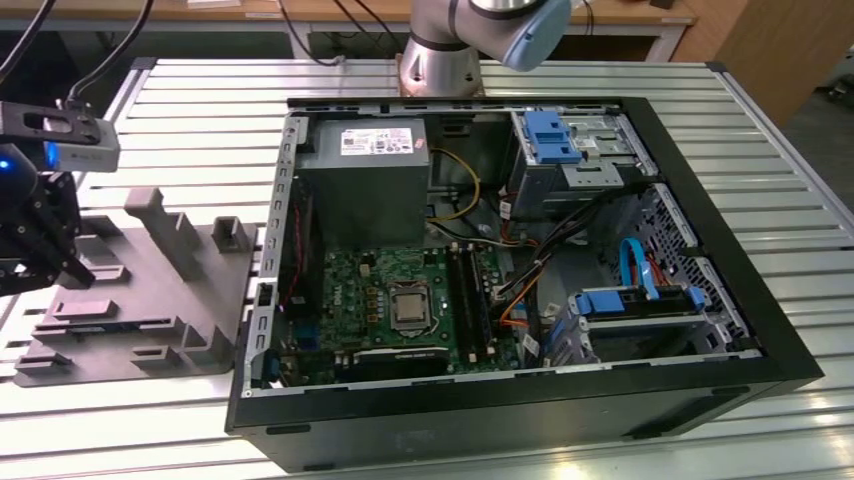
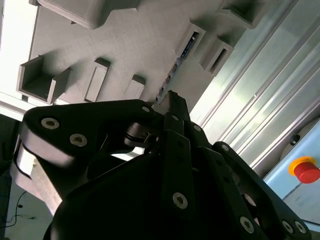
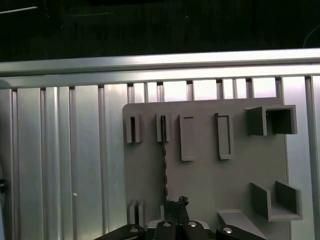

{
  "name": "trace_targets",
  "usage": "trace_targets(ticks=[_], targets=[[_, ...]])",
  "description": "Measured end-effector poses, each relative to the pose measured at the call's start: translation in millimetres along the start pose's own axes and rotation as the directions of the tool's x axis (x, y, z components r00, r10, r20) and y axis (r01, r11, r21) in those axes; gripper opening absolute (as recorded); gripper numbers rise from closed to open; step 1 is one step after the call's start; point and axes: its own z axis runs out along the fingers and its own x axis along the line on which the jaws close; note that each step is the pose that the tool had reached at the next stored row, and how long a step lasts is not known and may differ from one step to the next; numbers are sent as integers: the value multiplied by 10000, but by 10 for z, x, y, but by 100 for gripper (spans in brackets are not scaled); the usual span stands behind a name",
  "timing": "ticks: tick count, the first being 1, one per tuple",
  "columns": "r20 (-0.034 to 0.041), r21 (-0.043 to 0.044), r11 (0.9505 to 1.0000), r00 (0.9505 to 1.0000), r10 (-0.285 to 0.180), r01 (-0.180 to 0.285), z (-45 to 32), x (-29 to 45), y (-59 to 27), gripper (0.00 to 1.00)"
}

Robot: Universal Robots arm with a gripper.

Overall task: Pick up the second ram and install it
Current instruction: 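Pick up the second ram and move it above second insertion slot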

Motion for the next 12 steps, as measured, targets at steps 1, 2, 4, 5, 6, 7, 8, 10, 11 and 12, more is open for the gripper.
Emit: trace_targets(ticks=[1, 2, 4, 5, 6, 7, 8, 10, 11, 12], targets=[[0, 10, 10000, 10000, -15, 15, 10, 9, 8, 11], [1, 23, 10000, 10000, -30, 30, 22, 18, 16, 11], [2, 42, 10000, 10000, -79, 79, 44, 39, 26, 11], [3, 47, 9999, 9999, -111, 111, 54, 47, 28, 11], [3, 51, 9999, 9999, -151, 151, 63, 55, 30, 11], [3, 53, 9998, 9998, -200, 200, 72, 61, 30, 11], [3, 57, 9997, 9997, -248, 248, 82, 68, 31, 11], [6, 68, 9995, 9995, -301, 301, 111, 77, 35, 11], [4, 71, 9995, 9995, -305, 304, 125, 80, 38, 11], [2, 76, 9995, 9995, -306, 306, 138, 82, 40, 11]])
